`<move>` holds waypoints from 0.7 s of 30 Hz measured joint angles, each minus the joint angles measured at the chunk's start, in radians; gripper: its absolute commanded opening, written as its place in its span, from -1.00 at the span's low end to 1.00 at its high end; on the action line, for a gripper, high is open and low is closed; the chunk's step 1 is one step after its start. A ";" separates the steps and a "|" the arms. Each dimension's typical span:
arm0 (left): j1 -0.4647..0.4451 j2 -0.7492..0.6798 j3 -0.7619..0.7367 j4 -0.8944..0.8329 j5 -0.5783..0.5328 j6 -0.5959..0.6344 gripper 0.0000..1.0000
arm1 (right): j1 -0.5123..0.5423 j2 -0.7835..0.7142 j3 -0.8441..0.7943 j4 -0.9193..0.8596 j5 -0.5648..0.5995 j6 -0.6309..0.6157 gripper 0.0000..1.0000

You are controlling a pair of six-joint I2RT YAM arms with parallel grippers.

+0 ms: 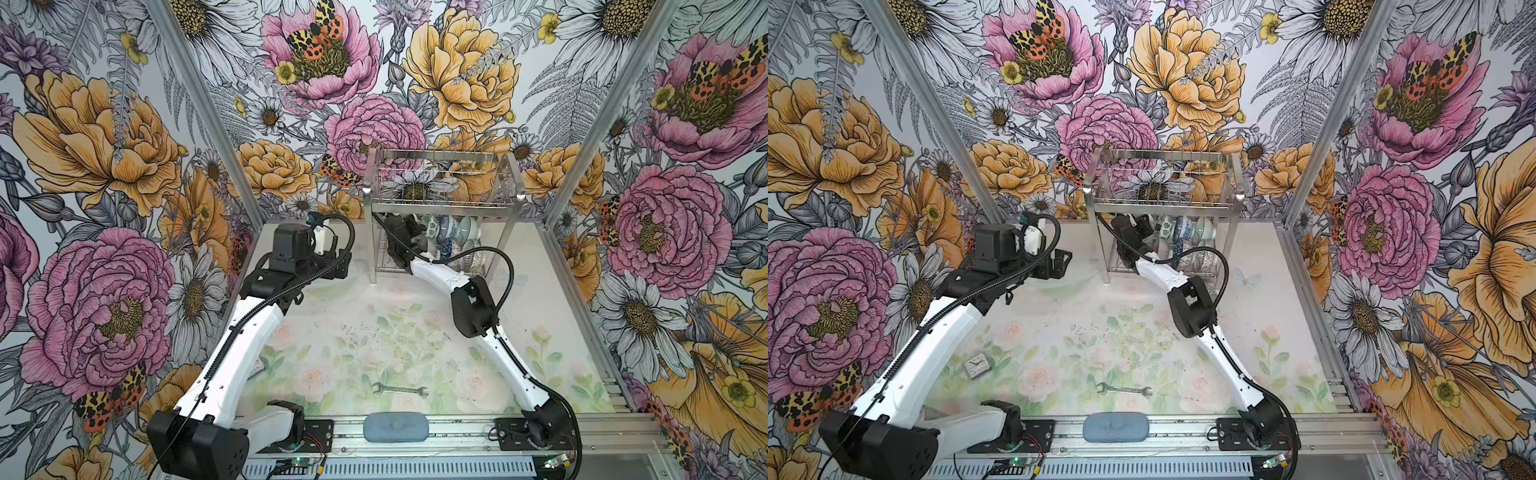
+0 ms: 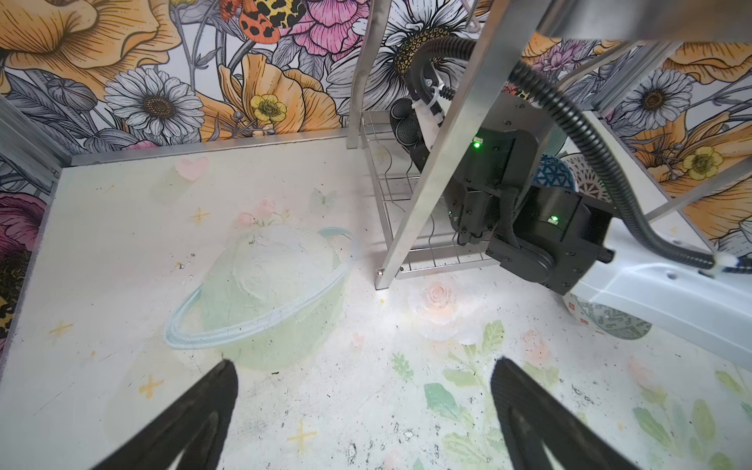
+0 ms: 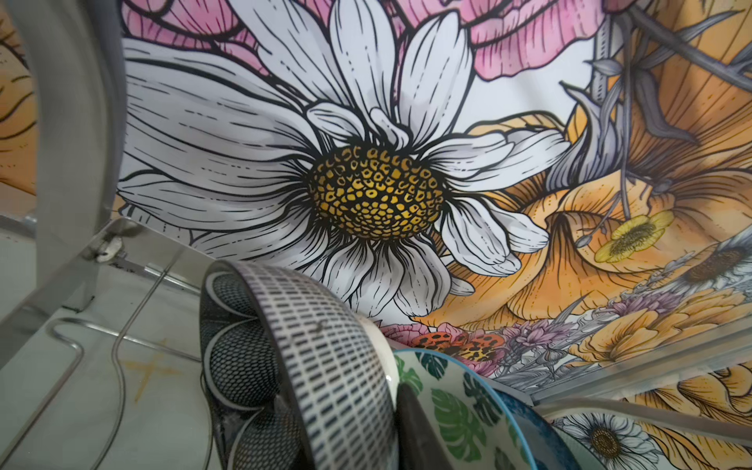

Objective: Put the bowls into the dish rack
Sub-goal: 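Lower the flower bowl into the rack slot with the right gripper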

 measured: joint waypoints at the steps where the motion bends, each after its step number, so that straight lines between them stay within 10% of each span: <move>1: 0.000 0.000 0.000 0.000 0.000 0.000 0.97 | 0.001 0.000 0.000 -0.002 -0.002 0.002 -0.44; 21: 0.000 -0.005 0.000 0.003 0.000 0.000 0.97 | 0.012 -0.040 -0.089 -0.020 -0.043 0.047 0.44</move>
